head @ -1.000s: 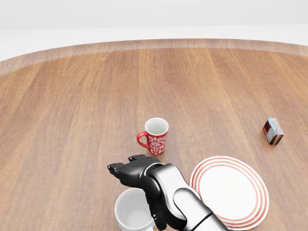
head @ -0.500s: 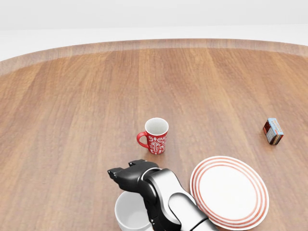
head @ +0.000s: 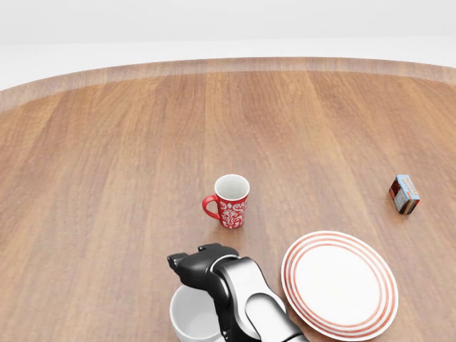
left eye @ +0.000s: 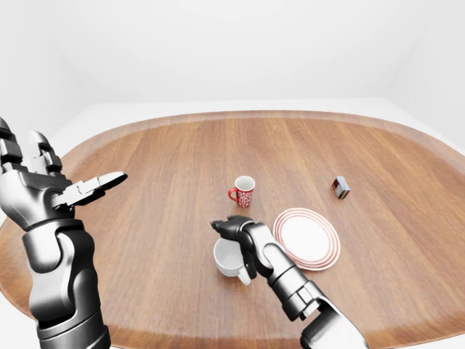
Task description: Put the white mug on the plate.
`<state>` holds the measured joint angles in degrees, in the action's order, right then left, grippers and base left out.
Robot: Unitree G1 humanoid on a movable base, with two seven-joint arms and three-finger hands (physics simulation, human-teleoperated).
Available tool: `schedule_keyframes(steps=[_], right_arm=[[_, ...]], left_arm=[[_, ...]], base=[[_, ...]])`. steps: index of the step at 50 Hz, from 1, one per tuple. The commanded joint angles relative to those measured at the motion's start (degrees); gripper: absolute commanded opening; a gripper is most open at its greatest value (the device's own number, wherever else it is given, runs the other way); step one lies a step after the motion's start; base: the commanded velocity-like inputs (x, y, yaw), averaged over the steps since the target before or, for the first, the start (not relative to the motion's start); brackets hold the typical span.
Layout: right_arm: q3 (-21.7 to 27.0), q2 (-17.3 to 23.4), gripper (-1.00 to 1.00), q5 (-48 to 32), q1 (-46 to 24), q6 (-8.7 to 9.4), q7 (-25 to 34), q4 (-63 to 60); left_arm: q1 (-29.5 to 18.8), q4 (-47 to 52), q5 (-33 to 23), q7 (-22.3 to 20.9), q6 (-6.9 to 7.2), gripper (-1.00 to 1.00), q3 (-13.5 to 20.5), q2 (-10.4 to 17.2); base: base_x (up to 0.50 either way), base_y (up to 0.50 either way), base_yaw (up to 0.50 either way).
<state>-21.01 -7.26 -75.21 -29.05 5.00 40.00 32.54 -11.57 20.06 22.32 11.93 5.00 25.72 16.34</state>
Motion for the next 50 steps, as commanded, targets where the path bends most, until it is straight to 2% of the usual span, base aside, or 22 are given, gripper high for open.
schedule_keyframes(steps=[1, 19, 50], right_arm=[[3.27, -2.52, 1.00, -3.99, 0.90, 0.00, 0.00, 1.18], [4.28, -4.38, 1.00, -5.33, 0.27, 0.00, 0.00, 2.48], [4.69, -4.81, 1.00, -3.33, -1.11, 0.00, 0.00, 8.41]], left_arm=[[-0.03, 0.35, 0.21, 0.08, 0.00, 1.00, 0.16, 0.10], [0.18, 0.07, 0.23, -0.09, 0.00, 1.00, 0.18, -0.02], [0.20, 0.59, 0.26, 0.01, 0.00, 1.00, 0.19, -0.08]], base=[[0.00, 0.00, 0.00], [0.00, 0.00, 0.00], [0.00, 0.00, 0.00]])
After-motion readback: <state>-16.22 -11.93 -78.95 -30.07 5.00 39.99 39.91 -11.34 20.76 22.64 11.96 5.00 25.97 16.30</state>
